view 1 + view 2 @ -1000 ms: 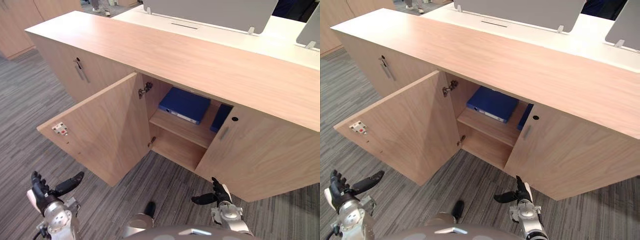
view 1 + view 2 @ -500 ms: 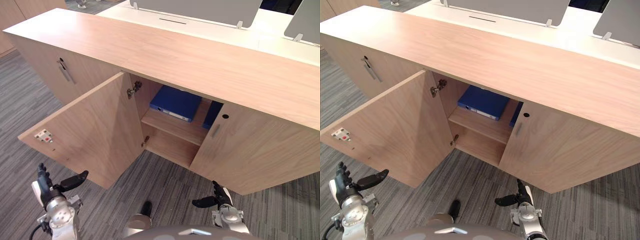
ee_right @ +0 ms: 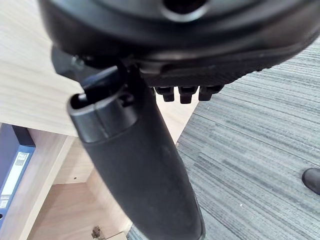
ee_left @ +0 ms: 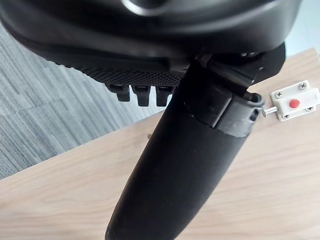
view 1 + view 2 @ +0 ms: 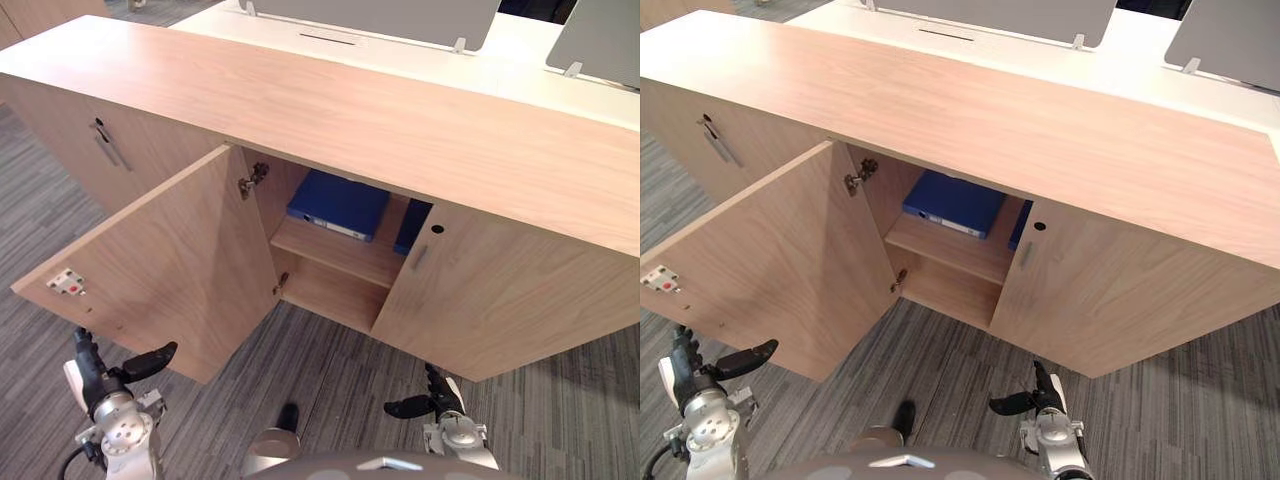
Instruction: Walk over to the cabinet, pick up the folder, carry it to the office cabinet, place the folder inside the office cabinet, then close the office cabinet door
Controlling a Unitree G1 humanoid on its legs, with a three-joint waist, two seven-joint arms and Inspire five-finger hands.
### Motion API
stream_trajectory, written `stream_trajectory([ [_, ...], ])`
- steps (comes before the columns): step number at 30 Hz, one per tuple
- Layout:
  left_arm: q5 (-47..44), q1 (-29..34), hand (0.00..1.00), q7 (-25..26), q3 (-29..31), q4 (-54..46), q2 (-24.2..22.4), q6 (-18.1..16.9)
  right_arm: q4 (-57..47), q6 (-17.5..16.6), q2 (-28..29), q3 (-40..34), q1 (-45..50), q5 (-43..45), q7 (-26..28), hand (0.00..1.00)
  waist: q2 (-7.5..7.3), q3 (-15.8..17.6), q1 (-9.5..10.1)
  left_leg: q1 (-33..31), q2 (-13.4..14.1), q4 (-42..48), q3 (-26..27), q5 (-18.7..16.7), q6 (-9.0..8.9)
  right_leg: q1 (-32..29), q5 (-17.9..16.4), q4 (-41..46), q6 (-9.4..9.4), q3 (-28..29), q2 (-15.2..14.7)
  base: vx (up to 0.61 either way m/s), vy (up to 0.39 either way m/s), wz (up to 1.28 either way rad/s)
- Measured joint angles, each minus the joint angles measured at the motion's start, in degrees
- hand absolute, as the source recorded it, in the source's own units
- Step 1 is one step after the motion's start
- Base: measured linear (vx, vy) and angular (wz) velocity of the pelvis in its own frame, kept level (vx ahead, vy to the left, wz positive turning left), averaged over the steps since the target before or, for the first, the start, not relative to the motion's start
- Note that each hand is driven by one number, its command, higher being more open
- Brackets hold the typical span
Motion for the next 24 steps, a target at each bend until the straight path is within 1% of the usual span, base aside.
stream_trajectory([
  [2, 0.0, 0.05, 1.0, 0.41, 0.0, -0.08, -0.01, 0.0, 0.0, 0.0, 0.14, -0.01, -0.04, 0.0, -0.02, 1.0, -0.35, 0.03, 0.02, -0.05, -0.26, 0.0, 0.05, -0.05, 0.04, 0.08, 0.05, -0.24, 0.09, 0.0, -0.1, 0.04, 0.0, 0.0],
  [7, -0.02, 0.41, 1.0, 0.77, -0.06, -0.6, -0.1, 0.0, 0.0, 0.0, 0.48, 0.0, -0.67, 0.0, -0.02, 1.0, -0.66, 0.1, 0.03, 0.04, -0.4, 0.02, 0.33, -0.22, 0.26, 0.17, 0.32, -0.07, 0.42, 0.43, -0.19, 0.03, 0.004, -0.01],
  [13, -0.3, 1.21, 1.0, 1.17, -0.07, -1.44, -0.93, -0.03, 0.12, 0.0, 0.79, 0.0, -0.87, -0.01, -0.34, 1.0, -0.59, 0.14, 0.02, 0.5, 0.68, -0.02, 1.04, -0.39, 0.18, -0.21, 0.83, 0.57, 0.02, 1.82, 0.11, -0.04, 0.01, -0.09],
  [16, -1.04, 1.18, 1.0, 1.55, 0.04, -1.5, -1.58, -0.05, 0.63, 0.03, 0.79, 0.0, -0.37, -0.02, -0.57, 1.0, -0.29, 0.3, -0.1, 0.49, 0.76, -0.03, 1.22, -0.54, 0.01, -0.55, 0.84, 0.51, -0.04, 2.25, 0.37, -0.08, 0.001, -0.06],
  [20, -2.71, 1.23, 1.0, 1.95, 0.64, -2.85, -3.11, -0.07, 1.63, 0.43, 0.79, -0.06, 0.45, -0.02, -0.58, 1.0, -0.53, 0.15, -0.14, 0.32, 0.8, -0.02, 1.24, -0.25, -0.18, -0.54, 0.66, -0.24, -0.24, 2.35, 0.52, -0.04, -0.003, -0.01],
  [23, -4.7, 1.16, 1.0, 3.01, 2.74, -5.08, -4.3, -0.3, 1.7, 0.47, 0.83, -0.06, 0.66, -0.03, -0.59, 1.0, -0.71, 0.02, -0.09, 0.12, 0.56, -0.01, 1.26, 0.06, -0.05, -0.55, 0.69, -0.4, -0.05, 2.33, 0.37, 0.01, 0.0, 0.0],
  [24, -4.81, 0.49, 1.0, 2.55, 5.42, -4.85, -3.97, -0.3, 1.7, 0.46, 0.78, -0.03, 0.46, -0.03, -0.59, 1.0, -0.64, 0.05, -0.12, 0.05, 0.5, 0.01, 1.37, 0.0, -0.04, -0.53, 0.73, -0.54, 0.01, 2.41, 0.3, 0.04, 0.002, -0.02],
])
